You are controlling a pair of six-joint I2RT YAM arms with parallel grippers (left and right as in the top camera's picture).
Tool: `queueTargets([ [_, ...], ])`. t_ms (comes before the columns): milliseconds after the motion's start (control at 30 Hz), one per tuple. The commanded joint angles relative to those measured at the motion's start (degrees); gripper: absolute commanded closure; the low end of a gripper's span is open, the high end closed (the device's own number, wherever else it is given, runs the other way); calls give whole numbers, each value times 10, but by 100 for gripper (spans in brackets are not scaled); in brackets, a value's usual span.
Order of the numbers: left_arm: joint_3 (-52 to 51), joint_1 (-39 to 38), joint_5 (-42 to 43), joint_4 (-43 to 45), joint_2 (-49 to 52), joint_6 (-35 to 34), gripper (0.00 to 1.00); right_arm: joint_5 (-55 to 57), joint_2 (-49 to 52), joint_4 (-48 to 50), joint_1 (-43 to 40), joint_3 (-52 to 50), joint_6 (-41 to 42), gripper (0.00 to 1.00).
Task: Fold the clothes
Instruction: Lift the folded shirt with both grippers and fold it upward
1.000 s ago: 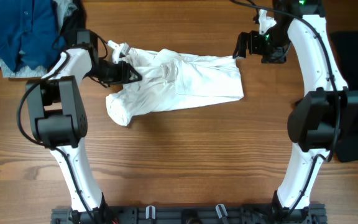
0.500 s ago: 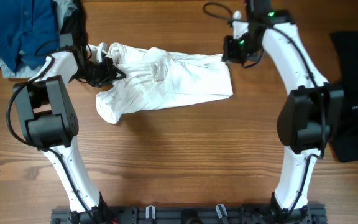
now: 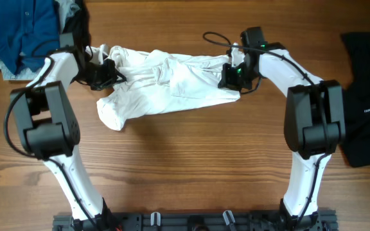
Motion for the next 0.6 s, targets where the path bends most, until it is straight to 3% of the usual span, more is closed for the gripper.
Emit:
queueTargets([
  [0, 1, -17, -28, -10, -89, -3, 96, 2, 2, 6, -26, -5, 6, 96],
  [300, 1, -173, -31, 18, -149, -67, 96, 5, 24, 2, -28, -5, 5, 96],
  [567, 1, -332, -91, 135, -148, -141, 96, -5, 24, -3, -28, -5, 3, 96],
])
